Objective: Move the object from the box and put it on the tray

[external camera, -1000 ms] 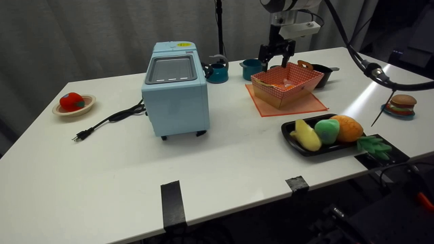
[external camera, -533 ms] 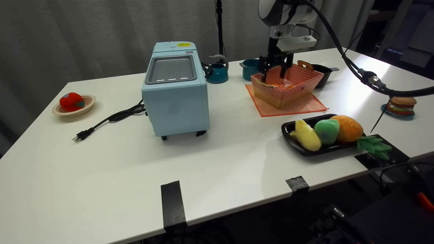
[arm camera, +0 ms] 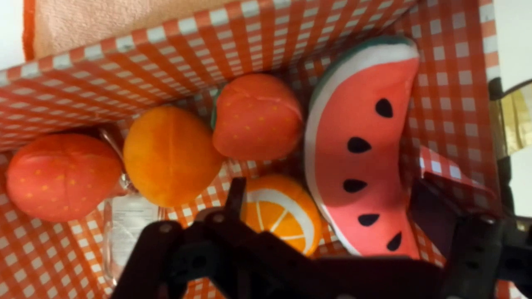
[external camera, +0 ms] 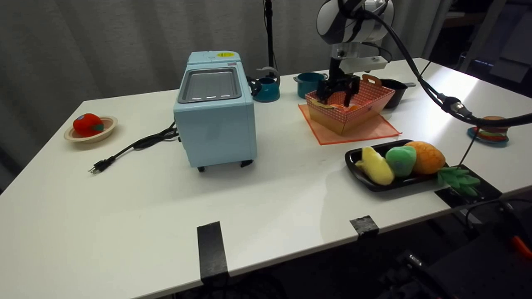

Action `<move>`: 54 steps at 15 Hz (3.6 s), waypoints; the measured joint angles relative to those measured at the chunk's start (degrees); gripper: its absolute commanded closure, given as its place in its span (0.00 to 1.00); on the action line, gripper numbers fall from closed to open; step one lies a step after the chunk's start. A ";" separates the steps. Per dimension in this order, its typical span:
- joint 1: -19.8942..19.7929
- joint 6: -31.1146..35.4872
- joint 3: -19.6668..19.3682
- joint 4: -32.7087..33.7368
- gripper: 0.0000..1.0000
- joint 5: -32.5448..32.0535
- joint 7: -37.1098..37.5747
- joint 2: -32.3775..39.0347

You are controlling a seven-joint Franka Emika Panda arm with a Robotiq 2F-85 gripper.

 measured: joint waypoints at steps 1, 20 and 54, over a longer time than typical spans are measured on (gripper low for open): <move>-0.06 0.00 0.00 -0.28 0.00 0.07 0.00 0.17; -0.12 5.87 1.98 -10.75 0.97 5.74 0.35 -6.54; -0.17 11.01 -7.28 -56.78 0.97 0.82 -0.39 -47.93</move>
